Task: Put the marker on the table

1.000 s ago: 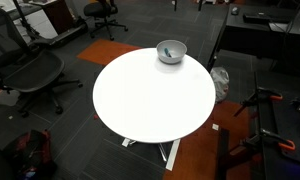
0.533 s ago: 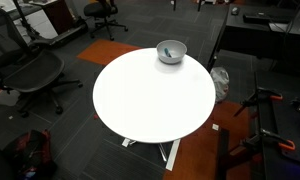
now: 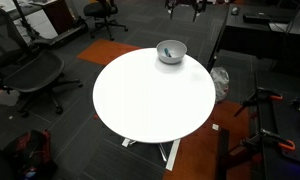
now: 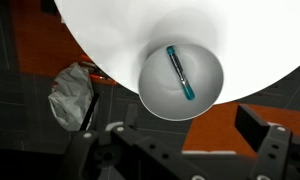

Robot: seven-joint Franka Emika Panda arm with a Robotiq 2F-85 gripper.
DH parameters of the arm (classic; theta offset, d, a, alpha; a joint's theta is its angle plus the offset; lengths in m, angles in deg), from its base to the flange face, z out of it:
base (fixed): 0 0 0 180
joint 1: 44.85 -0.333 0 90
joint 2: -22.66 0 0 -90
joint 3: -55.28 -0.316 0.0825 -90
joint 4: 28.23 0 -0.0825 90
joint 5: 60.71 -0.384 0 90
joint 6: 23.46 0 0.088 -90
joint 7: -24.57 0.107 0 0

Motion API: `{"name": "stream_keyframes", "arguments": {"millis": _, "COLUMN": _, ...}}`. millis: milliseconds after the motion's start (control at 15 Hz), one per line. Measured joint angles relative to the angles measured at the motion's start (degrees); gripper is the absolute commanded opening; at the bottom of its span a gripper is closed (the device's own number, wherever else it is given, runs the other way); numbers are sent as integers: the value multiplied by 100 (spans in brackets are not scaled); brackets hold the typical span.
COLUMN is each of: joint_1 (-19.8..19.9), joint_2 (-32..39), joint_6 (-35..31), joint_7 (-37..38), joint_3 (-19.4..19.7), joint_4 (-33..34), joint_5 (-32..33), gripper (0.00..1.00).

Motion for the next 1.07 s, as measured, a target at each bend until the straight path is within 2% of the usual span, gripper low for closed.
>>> {"name": "stream_keyframes", "arguments": {"millis": 467, "joint_1": 0, "joint_2": 490, "joint_6": -671, "joint_7": -154, "joint_3": 70, "joint_4": -99, "joint_5": 0, "gripper": 100}}
{"name": "stream_keyframes", "arguments": {"millis": 1067, "joint_1": 21, "joint_2": 1172, "joint_6": -1033, "joint_7": -1107, "joint_3": 187, "joint_4": 66, "joint_5": -204, "gripper": 100}}
